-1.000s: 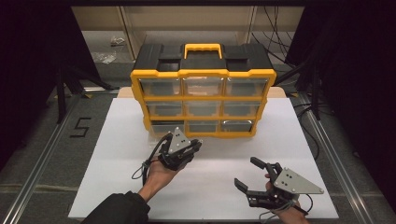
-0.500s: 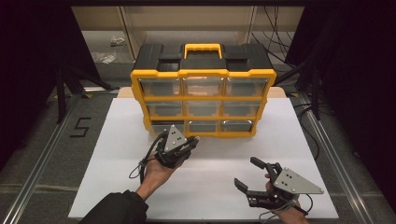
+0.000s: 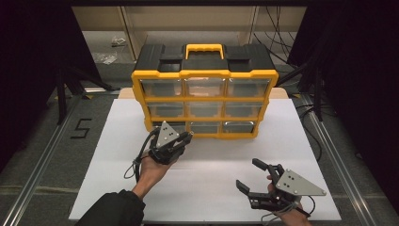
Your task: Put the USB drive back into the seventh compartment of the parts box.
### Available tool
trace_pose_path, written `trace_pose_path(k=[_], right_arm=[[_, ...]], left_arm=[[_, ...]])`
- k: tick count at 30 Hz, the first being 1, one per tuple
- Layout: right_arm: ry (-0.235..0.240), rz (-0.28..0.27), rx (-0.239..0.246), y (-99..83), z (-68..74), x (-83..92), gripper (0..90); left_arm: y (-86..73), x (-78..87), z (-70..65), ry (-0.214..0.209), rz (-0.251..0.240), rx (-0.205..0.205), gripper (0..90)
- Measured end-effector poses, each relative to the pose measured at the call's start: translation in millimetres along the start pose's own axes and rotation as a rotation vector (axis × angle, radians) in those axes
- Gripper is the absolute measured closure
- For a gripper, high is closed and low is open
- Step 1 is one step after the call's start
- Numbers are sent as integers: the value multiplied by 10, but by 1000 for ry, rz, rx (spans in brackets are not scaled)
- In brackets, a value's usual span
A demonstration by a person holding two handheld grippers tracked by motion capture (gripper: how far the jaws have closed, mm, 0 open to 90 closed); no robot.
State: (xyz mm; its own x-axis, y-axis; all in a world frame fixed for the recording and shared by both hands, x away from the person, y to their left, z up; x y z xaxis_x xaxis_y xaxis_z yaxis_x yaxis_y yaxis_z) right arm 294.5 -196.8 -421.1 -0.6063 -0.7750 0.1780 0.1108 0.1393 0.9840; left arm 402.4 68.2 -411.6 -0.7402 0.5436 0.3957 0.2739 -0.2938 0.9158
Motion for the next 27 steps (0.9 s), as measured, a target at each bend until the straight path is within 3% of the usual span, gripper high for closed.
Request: trace_pose_path(k=[8, 27], right_arm=[[1, 1, -1, -1, 1, -1, 182], [1, 1, -2, -1, 0, 0, 182]], left_arm=[[-27, 51, 230, 52, -7, 52, 786], [-107, 62, 394, 119, 16, 75, 786]])
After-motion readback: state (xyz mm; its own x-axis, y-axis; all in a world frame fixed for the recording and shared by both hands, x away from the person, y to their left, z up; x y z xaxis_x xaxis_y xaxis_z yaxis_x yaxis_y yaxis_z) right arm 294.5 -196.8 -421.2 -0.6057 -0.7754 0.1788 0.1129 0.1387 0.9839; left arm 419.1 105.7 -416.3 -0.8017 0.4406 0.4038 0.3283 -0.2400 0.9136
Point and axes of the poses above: each handheld gripper's, and its own axes: x roughly backward along the jaws, y roughly out of its top, z roughly to its left, the point moved 5 cm from there along -x, roughly forward along the jaws, and after that the axes turned 3 degrees about y, right-handed, at the moved point
